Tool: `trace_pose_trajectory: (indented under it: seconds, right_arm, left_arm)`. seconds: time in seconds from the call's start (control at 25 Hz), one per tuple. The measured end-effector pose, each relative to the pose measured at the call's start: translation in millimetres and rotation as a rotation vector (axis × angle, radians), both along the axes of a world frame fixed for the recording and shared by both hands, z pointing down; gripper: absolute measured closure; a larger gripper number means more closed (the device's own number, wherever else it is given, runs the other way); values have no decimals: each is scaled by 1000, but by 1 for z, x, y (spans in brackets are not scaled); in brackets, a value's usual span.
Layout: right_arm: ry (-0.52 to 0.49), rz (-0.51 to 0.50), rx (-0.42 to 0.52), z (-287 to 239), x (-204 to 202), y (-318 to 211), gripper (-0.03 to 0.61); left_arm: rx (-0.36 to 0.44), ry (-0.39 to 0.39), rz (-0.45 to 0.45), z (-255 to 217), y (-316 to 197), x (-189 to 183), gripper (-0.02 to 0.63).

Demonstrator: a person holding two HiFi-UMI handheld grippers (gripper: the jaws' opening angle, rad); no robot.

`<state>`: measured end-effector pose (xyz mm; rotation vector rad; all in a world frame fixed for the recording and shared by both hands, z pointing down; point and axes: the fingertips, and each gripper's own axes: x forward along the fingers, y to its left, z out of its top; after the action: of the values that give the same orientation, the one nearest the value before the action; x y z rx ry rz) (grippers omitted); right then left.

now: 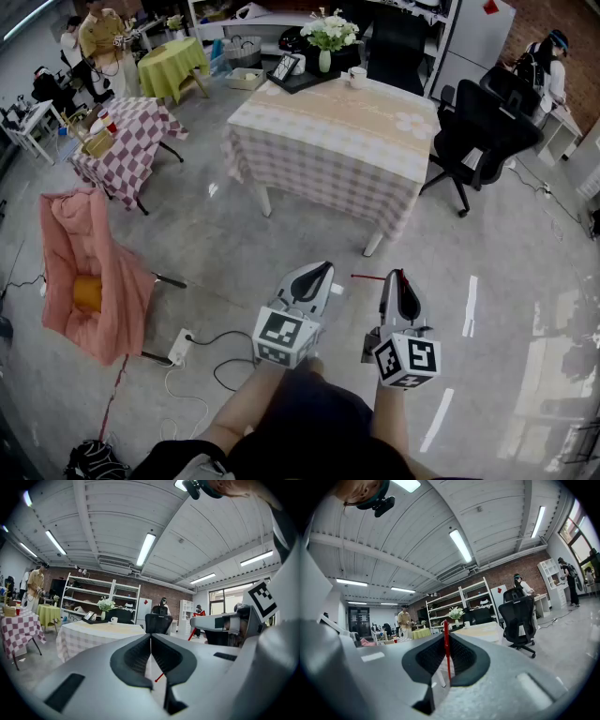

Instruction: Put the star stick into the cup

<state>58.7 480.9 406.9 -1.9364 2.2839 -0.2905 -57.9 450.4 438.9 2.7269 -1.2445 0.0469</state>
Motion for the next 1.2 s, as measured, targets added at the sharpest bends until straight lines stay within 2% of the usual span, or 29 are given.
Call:
trace_pose_trajectory:
  seconds: [0.52, 1.2]
  right_arm:
    - [-18, -9, 5, -1, -3, 9, 561]
    - [-28, -19, 2, -5, 6, -66, 561]
  left_arm:
    - [-9, 1, -3, 4, 8, -5, 601]
    - [-5, 8, 18, -5, -65, 15, 601]
